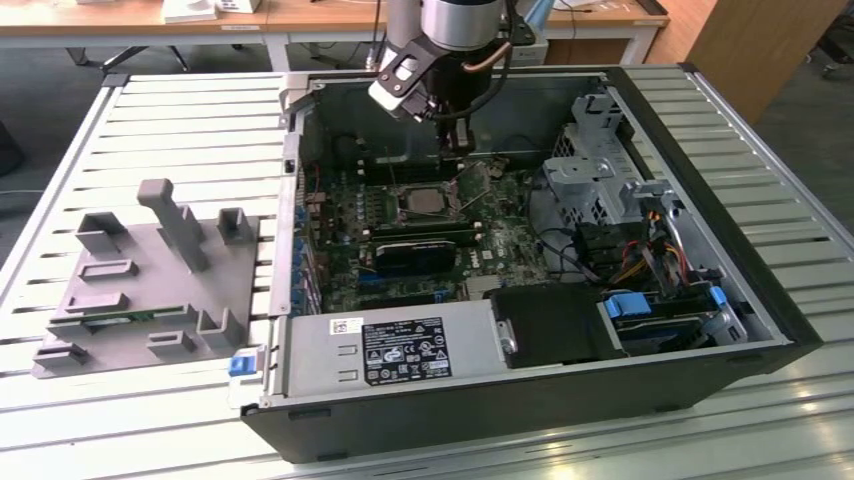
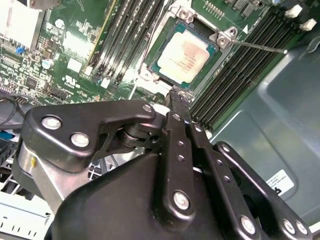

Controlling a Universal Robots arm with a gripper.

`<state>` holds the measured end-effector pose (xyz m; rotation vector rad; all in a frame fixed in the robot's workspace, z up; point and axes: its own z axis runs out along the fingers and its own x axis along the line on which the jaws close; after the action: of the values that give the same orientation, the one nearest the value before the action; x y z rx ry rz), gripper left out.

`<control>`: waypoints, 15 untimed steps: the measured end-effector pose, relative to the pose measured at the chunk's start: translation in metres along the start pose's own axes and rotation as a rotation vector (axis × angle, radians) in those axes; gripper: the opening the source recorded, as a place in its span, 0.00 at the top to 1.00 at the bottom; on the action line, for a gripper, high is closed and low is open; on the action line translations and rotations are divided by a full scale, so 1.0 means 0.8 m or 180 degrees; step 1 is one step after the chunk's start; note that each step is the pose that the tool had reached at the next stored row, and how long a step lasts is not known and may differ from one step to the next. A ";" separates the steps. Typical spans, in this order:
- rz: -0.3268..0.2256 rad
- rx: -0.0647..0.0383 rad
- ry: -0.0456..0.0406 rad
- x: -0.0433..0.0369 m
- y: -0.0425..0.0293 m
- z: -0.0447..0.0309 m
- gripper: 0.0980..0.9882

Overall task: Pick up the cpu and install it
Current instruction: 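Close the cpu cover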

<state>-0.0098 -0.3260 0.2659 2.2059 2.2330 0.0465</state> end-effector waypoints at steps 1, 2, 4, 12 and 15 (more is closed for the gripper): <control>0.0001 0.0000 0.0000 0.000 0.0013 0.0001 0.99; 0.0001 0.0002 0.0000 0.001 0.0037 0.0002 0.99; 0.0000 0.0006 0.0000 0.002 0.0096 0.0010 0.99; 0.0001 0.0026 0.0000 0.008 0.0303 0.0054 0.99; 0.0001 0.0026 -0.0007 0.008 0.0341 0.0055 0.99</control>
<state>0.0174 -0.3190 0.2622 2.2091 2.2359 0.0352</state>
